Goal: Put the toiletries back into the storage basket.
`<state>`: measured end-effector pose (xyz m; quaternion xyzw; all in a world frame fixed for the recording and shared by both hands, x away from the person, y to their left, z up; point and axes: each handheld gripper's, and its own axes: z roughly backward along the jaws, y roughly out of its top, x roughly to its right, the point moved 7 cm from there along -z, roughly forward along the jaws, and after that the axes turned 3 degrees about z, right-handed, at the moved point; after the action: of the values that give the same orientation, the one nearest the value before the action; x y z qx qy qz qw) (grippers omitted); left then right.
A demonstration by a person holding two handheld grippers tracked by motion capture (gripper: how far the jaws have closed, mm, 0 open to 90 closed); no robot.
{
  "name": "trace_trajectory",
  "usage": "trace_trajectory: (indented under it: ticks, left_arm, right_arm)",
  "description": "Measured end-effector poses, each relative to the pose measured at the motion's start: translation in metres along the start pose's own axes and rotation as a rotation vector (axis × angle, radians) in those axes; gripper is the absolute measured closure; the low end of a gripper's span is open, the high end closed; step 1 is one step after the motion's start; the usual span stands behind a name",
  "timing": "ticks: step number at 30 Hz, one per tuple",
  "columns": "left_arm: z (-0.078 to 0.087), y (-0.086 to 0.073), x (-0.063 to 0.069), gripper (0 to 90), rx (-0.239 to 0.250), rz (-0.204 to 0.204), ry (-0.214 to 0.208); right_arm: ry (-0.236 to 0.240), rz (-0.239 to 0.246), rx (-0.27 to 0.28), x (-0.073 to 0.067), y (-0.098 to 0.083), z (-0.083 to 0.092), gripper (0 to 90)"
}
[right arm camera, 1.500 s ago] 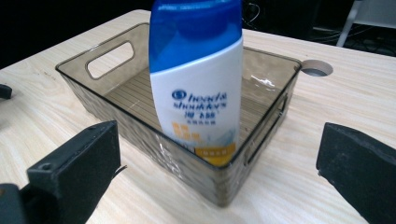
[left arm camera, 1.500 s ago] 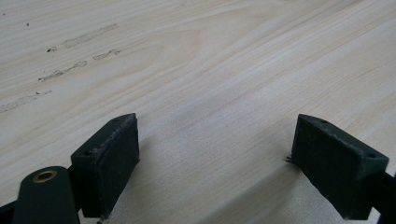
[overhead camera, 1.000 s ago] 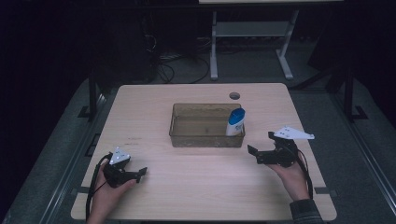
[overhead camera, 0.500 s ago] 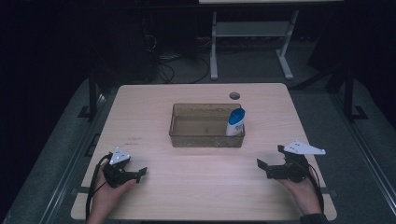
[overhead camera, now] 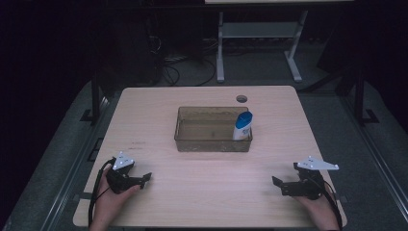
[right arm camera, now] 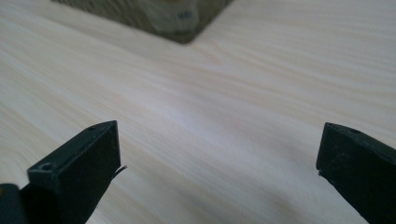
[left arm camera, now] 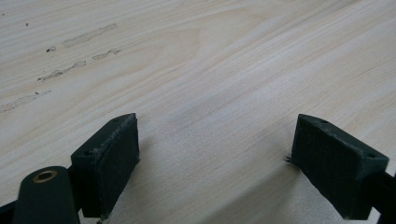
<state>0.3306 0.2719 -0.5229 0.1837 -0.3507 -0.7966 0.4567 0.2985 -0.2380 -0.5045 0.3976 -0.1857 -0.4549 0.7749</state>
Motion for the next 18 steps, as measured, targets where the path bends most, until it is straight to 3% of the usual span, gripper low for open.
trace_trajectory:
  ticks: [1,13,18]
  left_arm:
    - [0.000,0.000,0.000,13.9,0.000,0.000,0.000]
    - [0.000,0.000,0.000,13.9,0.000,0.000,-0.001]
    - [0.000,0.000,0.000,13.9,0.000,0.000,-0.002]
  right_arm:
    - [-0.018,0.011,-0.028,0.002,-0.006,0.000,0.0]
    - [-0.078,0.019,-0.132,0.013,-0.033,0.002,0.0]
    - [-0.093,0.028,-0.145,0.014,-0.035,0.001,0.0]
